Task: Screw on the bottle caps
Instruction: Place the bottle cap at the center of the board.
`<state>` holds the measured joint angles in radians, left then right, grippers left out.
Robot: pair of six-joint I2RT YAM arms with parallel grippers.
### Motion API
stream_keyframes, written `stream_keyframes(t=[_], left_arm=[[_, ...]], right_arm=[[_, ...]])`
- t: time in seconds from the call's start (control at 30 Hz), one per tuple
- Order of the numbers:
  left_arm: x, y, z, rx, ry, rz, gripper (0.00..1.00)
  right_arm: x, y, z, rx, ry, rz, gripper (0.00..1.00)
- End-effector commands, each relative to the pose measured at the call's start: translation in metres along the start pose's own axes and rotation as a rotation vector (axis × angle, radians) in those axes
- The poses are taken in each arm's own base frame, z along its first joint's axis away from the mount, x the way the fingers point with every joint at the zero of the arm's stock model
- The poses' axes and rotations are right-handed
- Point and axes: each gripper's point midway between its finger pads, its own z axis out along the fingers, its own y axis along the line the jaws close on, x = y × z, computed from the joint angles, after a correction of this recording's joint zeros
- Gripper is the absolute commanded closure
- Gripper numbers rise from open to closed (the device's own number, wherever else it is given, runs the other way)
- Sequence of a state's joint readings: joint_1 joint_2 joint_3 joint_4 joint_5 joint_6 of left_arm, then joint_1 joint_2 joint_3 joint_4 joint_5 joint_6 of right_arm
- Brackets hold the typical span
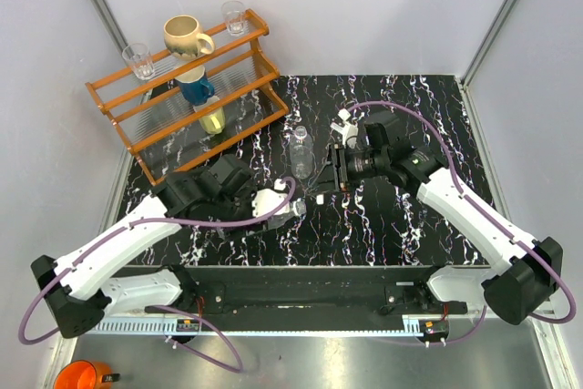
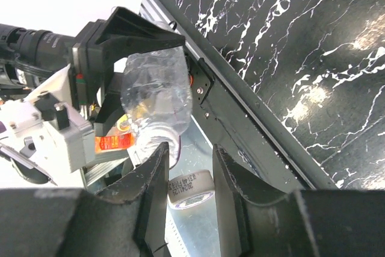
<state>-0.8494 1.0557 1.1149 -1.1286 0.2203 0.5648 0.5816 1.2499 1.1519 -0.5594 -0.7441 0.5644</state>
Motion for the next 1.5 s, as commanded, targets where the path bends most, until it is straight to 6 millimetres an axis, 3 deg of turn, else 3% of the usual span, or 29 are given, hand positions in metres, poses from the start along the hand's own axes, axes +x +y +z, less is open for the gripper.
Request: stream_keyframes(t=[0.0,0.1,0.23,0.3,0.47,0.6,0.7,0.77,0.8,0.87,0.9,1.03,1.2,1.23,1.33,1.4,1.47], left_arm=[[-0.019,0.004,0.011,0.02,-0.047,-0.064,0.87],[-0.025,0.0,0.014,0.06,-0.054,-0.091,0.89],[-0.012,-0.013,0.026,0.133,-0.038,-0.137,0.89],[-0.004,-0.016,0.031,0.164,-0.053,-0.178,0.89],[0.004,0.01,0.027,0.061,-0.091,-0.185,0.9],[0.007,0.027,0.015,-0.035,-0.086,-0.138,0.9],[0.003,0.033,0.005,-0.079,-0.101,-0.122,0.9],[0.001,0.032,0.001,-0.079,-0.109,-0.12,0.9],[-0.001,0.032,-0.003,-0.082,-0.116,-0.12,0.9],[-0.001,0.03,-0.007,-0.086,-0.118,-0.122,0.9],[-0.002,0.03,-0.009,-0.091,-0.122,-0.118,0.9],[0.002,0.028,-0.016,-0.107,-0.118,-0.112,0.9],[0.005,0.025,-0.021,-0.109,-0.117,-0.109,0.89],[0.005,0.025,-0.022,-0.113,-0.117,-0.107,0.89],[0.005,0.025,-0.024,-0.121,-0.115,-0.104,0.89],[0.003,0.026,-0.026,-0.125,-0.119,-0.101,0.89],[0.002,0.026,-0.027,-0.121,-0.122,-0.103,0.89]], right_arm=[[-0.008,0.024,-0.002,-0.034,-0.038,-0.063,0.94],[-0.004,0.022,0.002,-0.015,-0.035,-0.077,0.94],[-0.001,0.007,-0.004,0.073,-0.04,-0.105,0.94],[0.003,-0.014,-0.006,0.175,-0.036,-0.113,0.95],[0.021,-0.078,-0.003,0.42,0.029,-0.054,0.96],[0.049,-0.143,0.024,0.568,0.168,0.043,0.95],[0.059,-0.173,0.049,0.641,0.222,0.053,0.95],[0.057,-0.189,0.057,0.711,0.24,0.026,0.95],[0.067,-0.205,0.064,0.759,0.298,0.039,0.95],[0.065,-0.215,0.072,0.825,0.325,-0.016,0.95],[0.073,-0.228,0.077,0.869,0.375,-0.012,0.95],[0.074,-0.25,0.089,0.965,0.416,-0.061,0.94],[0.067,-0.254,0.103,0.986,0.389,-0.096,0.88],[0.064,-0.255,0.102,1.005,0.373,-0.11,0.79],[0.059,-0.252,0.101,1.016,0.333,-0.123,0.67],[0.058,-0.247,0.1,1.003,0.288,-0.116,0.65],[0.059,-0.25,0.098,1.013,0.244,-0.105,0.55]])
